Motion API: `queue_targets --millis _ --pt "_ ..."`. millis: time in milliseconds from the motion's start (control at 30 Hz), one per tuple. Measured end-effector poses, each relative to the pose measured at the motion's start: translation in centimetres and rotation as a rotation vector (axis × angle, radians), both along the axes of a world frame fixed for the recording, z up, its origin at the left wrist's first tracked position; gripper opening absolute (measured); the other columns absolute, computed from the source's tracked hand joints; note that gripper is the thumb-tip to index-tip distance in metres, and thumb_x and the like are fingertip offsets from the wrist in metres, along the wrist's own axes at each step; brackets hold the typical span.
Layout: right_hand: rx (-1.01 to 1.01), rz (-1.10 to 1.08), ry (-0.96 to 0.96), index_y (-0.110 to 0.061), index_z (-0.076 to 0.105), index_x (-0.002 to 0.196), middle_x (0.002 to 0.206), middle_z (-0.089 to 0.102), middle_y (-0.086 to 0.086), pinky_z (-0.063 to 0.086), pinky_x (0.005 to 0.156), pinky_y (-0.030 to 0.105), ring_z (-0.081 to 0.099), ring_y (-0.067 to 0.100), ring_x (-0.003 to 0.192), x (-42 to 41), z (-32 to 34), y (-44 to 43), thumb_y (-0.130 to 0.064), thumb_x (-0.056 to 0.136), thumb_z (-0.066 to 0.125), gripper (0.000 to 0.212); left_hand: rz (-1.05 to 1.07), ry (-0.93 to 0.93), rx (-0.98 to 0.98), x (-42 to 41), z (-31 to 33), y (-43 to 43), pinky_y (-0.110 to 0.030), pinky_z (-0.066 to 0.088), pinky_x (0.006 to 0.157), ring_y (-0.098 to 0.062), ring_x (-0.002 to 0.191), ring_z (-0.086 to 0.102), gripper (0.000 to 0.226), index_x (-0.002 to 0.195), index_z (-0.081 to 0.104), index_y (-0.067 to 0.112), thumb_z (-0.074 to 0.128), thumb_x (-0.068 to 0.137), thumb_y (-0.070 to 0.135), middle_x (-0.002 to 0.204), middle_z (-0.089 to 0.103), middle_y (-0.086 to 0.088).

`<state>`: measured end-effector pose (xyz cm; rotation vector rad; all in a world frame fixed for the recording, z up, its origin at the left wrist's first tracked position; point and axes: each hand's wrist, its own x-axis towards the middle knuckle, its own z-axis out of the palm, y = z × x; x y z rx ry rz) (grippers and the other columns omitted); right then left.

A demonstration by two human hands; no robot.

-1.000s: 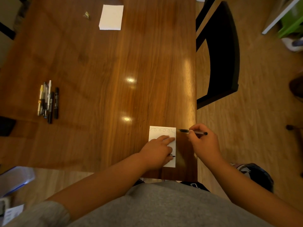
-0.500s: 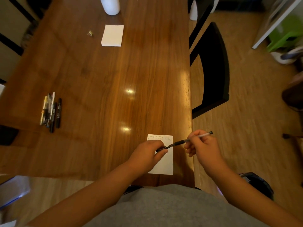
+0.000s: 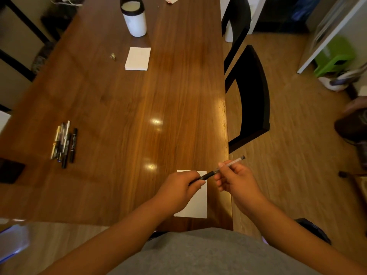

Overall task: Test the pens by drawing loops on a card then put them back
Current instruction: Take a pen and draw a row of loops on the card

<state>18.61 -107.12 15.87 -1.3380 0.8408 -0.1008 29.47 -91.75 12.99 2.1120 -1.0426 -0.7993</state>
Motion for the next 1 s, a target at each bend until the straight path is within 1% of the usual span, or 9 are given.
queue_targets --millis 133,367,467,567,633,700,767,867,1000 --pt "0.055 0.008 -0.017 -0.006 0.063 0.088 0.068 0.065 0.006 0.051 0.055 0.025 0.061 0.016 0.060 0.8 0.4 -0.3 -0.023 0.100 0.051 0.023 0.040 0.287 0.000 1.0 1.2 -0.2 -0.026 0.050 0.070 -0.003 0.076 0.062 0.016 0.088 0.066 0.030 0.053 0.098 0.033 0.083 0.070 0.009" --pt "0.141 0.030 -0.007 -0.013 0.061 0.081 0.062 0.060 0.001 0.048 0.053 0.022 0.056 0.010 0.055 2.2 -0.1 -0.6 -0.025 0.099 0.052 0.024 0.120 0.757 0.015 2.0 2.4 -0.5 -0.022 0.056 0.071 -0.014 0.076 0.071 0.027 0.088 0.065 0.012 0.046 0.102 0.026 0.079 0.073 -0.003" --pt "0.031 0.119 0.045 -0.014 0.061 0.079 0.058 0.058 -0.004 0.047 0.050 0.018 0.054 0.006 0.053 2.6 -1.4 0.4 -0.029 0.098 0.056 0.025 0.183 0.808 -0.001 1.1 1.5 -0.7 -0.029 0.055 0.075 -0.014 0.079 0.069 0.030 0.093 0.064 0.009 0.042 0.103 0.026 0.083 0.072 -0.005" --pt "-0.181 0.215 0.117 -0.012 0.059 0.078 0.063 0.062 0.002 0.049 0.053 0.025 0.057 0.008 0.055 4.1 -3.6 1.0 -0.033 0.098 0.055 0.029 0.258 0.584 0.024 0.6 -0.6 -0.9 -0.036 0.054 0.083 -0.011 0.090 0.066 0.028 0.106 0.065 0.016 0.043 0.102 0.033 0.097 0.071 0.000" --pt "-0.296 0.210 0.179 -0.015 0.059 0.082 0.075 0.066 0.007 0.051 0.058 0.033 0.063 0.015 0.065 5.7 -5.1 0.3 -0.036 0.098 0.052 0.027 0.226 0.295 0.128 0.5 -2.2 -0.2 -0.033 0.052 0.087 -0.008 0.101 0.060 0.030 0.117 0.061 0.025 0.047 0.098 0.045 0.112 0.066 0.006" --pt "-0.456 0.303 0.280 -0.025 0.056 0.083 0.077 0.064 0.001 0.047 0.053 0.027 0.063 0.015 0.068 7.1 -6.9 -1.0 -0.039 0.098 0.052 0.020 0.115 -0.050 0.264 0.0 -4.2 1.2 -0.029 0.045 0.095 -0.010 0.118 0.050 0.038 0.127 0.054 0.030 0.049 0.095 0.050 0.132 0.056 0.007" --pt "-0.591 0.434 0.387 -0.031 0.053 0.086 0.076 0.061 -0.005 0.041 0.049 0.022 0.061 0.011 0.065 8.3 -8.4 -2.6 -0.040 0.096 0.056 0.014 -0.018 -0.260 0.348 -0.8 -5.9 2.5 -0.033 0.039 0.104 -0.016 0.132 0.040 0.044 0.136 0.048 0.032 0.049 0.095 0.050 0.147 0.043 0.004" --pt "-0.737 0.528 0.470 -0.030 0.053 0.083 0.074 0.060 -0.005 0.039 0.048 0.022 0.060 0.012 0.063 10.4 -10.1 -4.7 -0.042 0.091 0.062 0.017 -0.095 -0.383 0.447 -1.7 -7.7 3.5 -0.040 0.031 0.111 -0.023 0.140 0.028 0.053 0.143 0.038 0.030 0.050 0.095 0.048 0.156 0.029 -0.001" --pt "-0.848 0.563 0.490 -0.029 0.051 0.072 0.069 0.060 -0.003 0.033 0.046 0.022 0.057 0.013 0.060 11.6 -11.5 -5.9 -0.042 0.091 0.063 0.026 -0.053 -0.421 0.502 -2.6 -8.8 4.0 -0.042 0.030 0.111 -0.026 0.141 0.027 0.061 0.144 0.032 0.026 0.057 0.092 0.047 0.156 0.026 -0.006"
